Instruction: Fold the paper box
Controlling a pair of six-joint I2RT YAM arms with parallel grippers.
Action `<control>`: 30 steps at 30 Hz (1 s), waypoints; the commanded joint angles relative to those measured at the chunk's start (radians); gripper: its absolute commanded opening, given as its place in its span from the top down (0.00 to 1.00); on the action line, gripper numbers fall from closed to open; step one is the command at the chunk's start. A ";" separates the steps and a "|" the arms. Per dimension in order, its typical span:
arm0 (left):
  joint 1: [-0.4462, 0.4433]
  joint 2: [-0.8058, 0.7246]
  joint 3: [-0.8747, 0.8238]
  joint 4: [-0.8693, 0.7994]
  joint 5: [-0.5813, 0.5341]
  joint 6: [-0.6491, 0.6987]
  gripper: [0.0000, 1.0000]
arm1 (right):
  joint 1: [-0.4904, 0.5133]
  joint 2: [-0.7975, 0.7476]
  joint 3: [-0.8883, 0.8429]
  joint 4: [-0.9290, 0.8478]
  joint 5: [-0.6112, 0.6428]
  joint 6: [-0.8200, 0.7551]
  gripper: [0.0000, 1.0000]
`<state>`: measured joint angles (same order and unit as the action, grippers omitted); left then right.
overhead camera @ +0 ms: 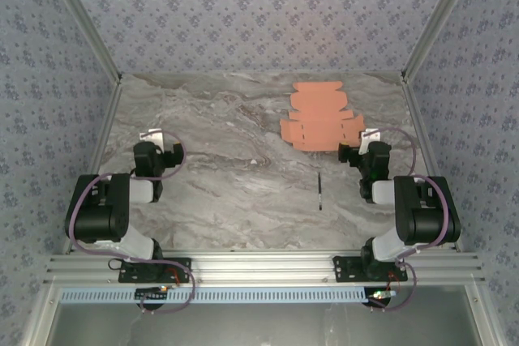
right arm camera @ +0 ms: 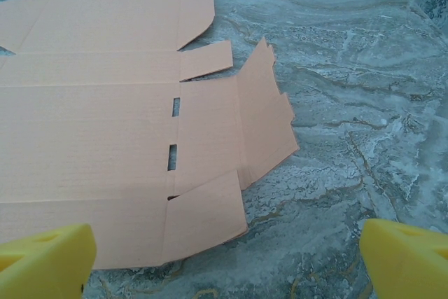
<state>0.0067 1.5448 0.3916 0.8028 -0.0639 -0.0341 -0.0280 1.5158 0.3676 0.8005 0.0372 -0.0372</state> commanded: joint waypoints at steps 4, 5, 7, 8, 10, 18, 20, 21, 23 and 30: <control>0.003 -0.158 0.070 -0.219 -0.035 -0.004 0.01 | 0.026 -0.106 0.088 -0.205 0.135 0.043 0.01; 0.003 -0.197 0.083 -0.282 -0.056 -0.012 0.01 | 0.023 -0.138 0.105 -0.270 0.155 0.067 0.01; 0.004 -0.265 0.097 -0.372 -0.087 -0.063 0.01 | 0.019 -0.202 0.114 -0.346 0.175 0.108 0.01; 0.004 -0.302 0.103 -0.412 -0.082 -0.100 0.01 | 0.017 -0.237 0.114 -0.371 0.177 0.132 0.01; 0.004 -0.365 0.130 -0.499 -0.044 -0.188 0.01 | 0.012 -0.309 0.129 -0.452 0.170 0.187 0.01; -0.180 -0.451 0.215 -0.639 0.126 -0.391 0.01 | 0.044 -0.223 0.397 -0.891 0.014 0.318 0.12; -0.259 -0.445 0.232 -0.654 0.086 -0.378 0.03 | 0.033 -0.158 0.446 -0.943 -0.027 0.346 0.16; -0.293 -0.441 0.243 -0.664 0.070 -0.373 0.03 | 0.025 -0.140 0.449 -0.940 -0.042 0.360 0.16; -0.341 -0.434 0.259 -0.672 0.058 -0.375 0.04 | 0.006 -0.116 0.451 -0.937 -0.062 0.393 0.17; -0.455 -0.370 0.306 -0.676 0.038 -0.351 0.06 | -0.022 0.007 0.508 -0.993 -0.112 0.473 0.26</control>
<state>-0.4244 1.1526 0.6483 0.1474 -0.0013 -0.3939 -0.0341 1.4998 0.8410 -0.1375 -0.0238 0.3676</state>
